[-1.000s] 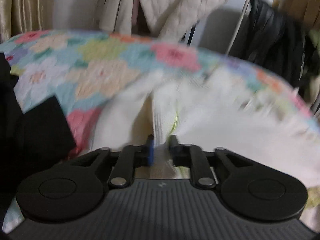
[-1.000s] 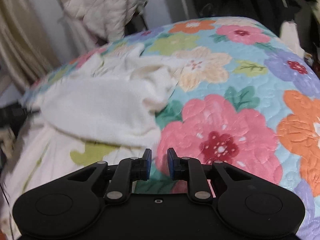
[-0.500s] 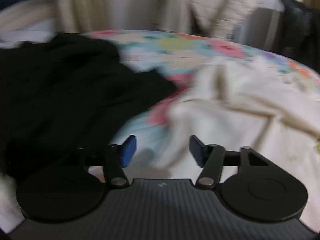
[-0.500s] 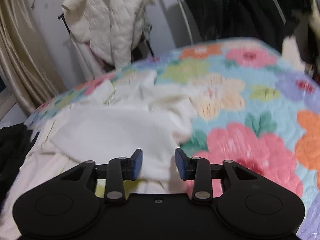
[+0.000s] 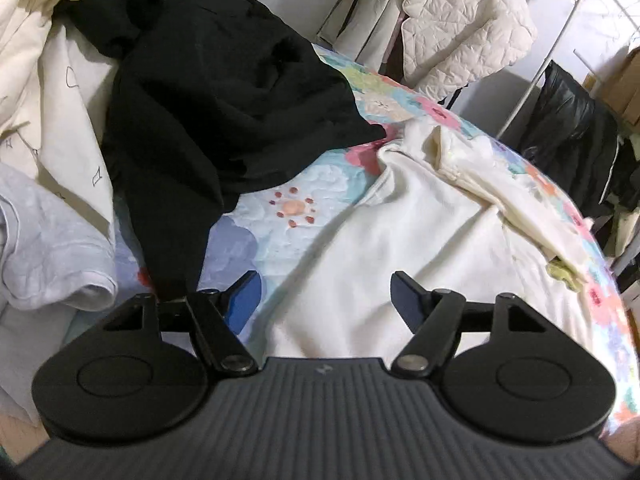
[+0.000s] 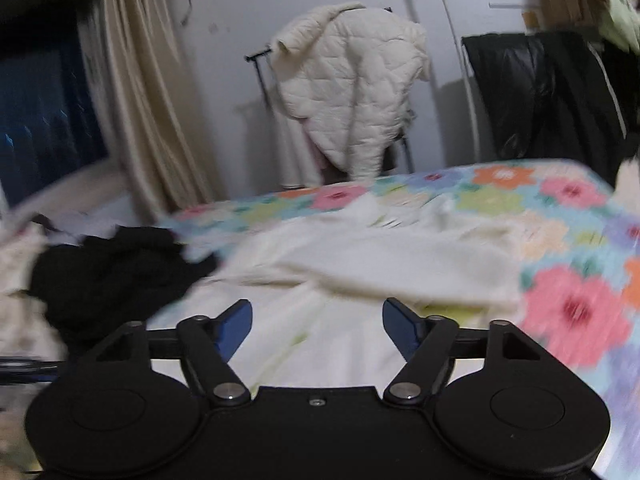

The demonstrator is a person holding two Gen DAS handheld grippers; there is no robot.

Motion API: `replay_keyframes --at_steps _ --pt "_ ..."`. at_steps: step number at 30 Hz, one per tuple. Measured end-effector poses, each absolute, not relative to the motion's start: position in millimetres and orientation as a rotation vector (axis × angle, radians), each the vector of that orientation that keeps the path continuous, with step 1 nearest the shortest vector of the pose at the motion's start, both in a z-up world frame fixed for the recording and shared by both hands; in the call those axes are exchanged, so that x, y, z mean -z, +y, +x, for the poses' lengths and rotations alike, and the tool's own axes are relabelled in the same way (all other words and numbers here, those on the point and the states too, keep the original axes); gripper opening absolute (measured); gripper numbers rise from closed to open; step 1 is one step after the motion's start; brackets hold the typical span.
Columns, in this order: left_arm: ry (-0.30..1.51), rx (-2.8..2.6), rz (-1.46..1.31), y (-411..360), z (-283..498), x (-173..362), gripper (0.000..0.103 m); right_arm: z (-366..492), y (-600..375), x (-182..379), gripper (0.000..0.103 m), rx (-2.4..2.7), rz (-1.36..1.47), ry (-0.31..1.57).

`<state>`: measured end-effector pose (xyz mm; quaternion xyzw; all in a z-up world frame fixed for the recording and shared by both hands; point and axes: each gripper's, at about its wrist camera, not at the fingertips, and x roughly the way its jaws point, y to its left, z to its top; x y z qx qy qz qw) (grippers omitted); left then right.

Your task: Fold clothes

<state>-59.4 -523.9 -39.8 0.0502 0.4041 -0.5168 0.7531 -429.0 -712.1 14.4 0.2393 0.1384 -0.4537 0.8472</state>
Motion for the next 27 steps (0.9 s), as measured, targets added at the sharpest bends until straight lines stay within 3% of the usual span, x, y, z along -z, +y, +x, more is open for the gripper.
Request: replay_keyframes --at_steps 2,6,11,14,27 --pt "0.89 1.105 0.164 -526 -62 44 0.072 -426 -682 -16 0.079 0.916 0.547 0.311" --pt "0.994 1.103 0.244 -535 -63 62 0.072 -419 -663 -16 0.08 0.907 0.597 0.555" --pt "1.132 1.145 0.179 -536 -54 77 0.072 -410 -646 -12 0.08 0.919 0.425 0.849" --pt "1.155 1.117 0.179 -536 -52 83 0.073 -403 -636 -7 0.08 0.854 0.385 0.909" --pt "1.072 1.191 0.237 -547 -69 85 0.08 -310 -611 82 0.073 0.756 0.13 1.257"
